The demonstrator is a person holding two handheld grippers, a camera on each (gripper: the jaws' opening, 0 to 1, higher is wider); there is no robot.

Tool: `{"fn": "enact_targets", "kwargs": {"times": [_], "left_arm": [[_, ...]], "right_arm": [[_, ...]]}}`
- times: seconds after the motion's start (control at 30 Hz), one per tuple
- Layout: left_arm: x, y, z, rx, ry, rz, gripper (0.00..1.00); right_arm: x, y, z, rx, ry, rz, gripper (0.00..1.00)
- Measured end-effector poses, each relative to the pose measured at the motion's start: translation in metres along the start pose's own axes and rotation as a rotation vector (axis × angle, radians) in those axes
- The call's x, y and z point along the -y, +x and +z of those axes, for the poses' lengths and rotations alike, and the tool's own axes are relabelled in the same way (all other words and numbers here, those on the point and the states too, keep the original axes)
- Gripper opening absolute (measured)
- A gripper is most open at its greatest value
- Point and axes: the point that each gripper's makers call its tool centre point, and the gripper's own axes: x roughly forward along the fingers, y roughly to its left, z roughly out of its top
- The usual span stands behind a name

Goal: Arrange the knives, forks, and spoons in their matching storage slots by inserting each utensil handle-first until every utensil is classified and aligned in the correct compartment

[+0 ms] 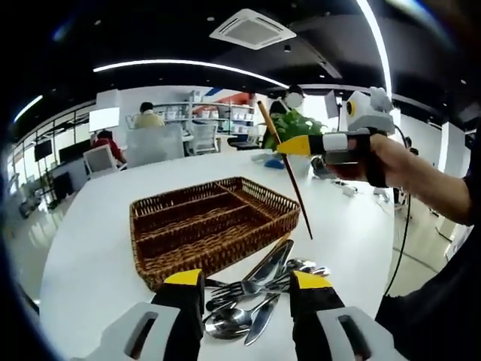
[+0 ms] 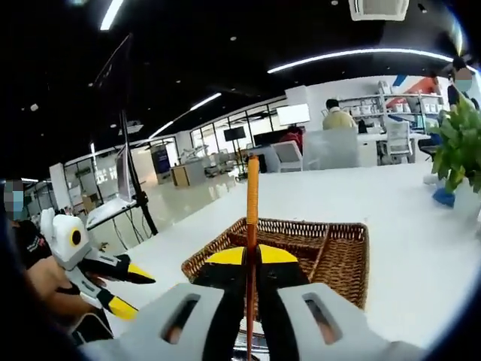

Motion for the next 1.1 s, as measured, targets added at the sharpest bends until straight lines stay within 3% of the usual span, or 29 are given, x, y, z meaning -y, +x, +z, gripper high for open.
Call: {"fn": "enact_targets", "kwargs": {"times": [0.03, 0.13, 0.17, 0.33, 0.57, 0.6, 0.83, 1.0, 1.03, 1.1], "left_arm": [[-0.007, -0.003, -0.003, -0.004, -0.013, 0.013, 0.51], [-0.009, -0.004, -0.004, -0.006, -0.014, 0.018, 0.55], [-0.014, -0.006, -0.007, -0.012, -0.015, 0.036, 0.57], [-0.019, -0.007, -0.01, -0.02, -0.025, 0.059, 0.63], [-0.018, -0.005, -0.01, -0.012, -0.037, 0.051, 0.71], [-0.018, -0.005, -0.01, -0.01, -0.037, 0.05, 0.72], [-0.017, -0.004, -0.008, 0.0, -0.021, 0.037, 0.81], [-0.017, -0.005, -0.007, 0.007, -0.014, 0.038, 0.87], [-0.015, -0.005, -0.007, 0.006, -0.013, 0.03, 0.88], [-0.015, -0.005, -0.007, 0.005, -0.012, 0.029, 0.9]], "right_arm": [[0.018, 0.004, 0.008, -0.014, -0.034, -0.039, 0.02], [0.022, 0.005, 0.01, -0.02, -0.041, -0.048, 0.02], [0.038, 0.01, 0.02, -0.027, -0.071, -0.085, 0.02], [0.062, 0.024, 0.027, -0.045, -0.089, -0.126, 0.02], [0.077, 0.041, 0.031, -0.071, -0.087, -0.152, 0.02], [0.087, 0.053, 0.026, -0.109, -0.088, -0.169, 0.02], [0.101, 0.072, 0.015, -0.177, -0.08, -0.194, 0.02], [0.105, 0.077, 0.011, -0.19, -0.058, -0.192, 0.02], [0.11, 0.08, 0.003, -0.224, -0.062, -0.205, 0.03], [0.111, 0.081, 0.002, -0.232, -0.061, -0.208, 0.03]]}}
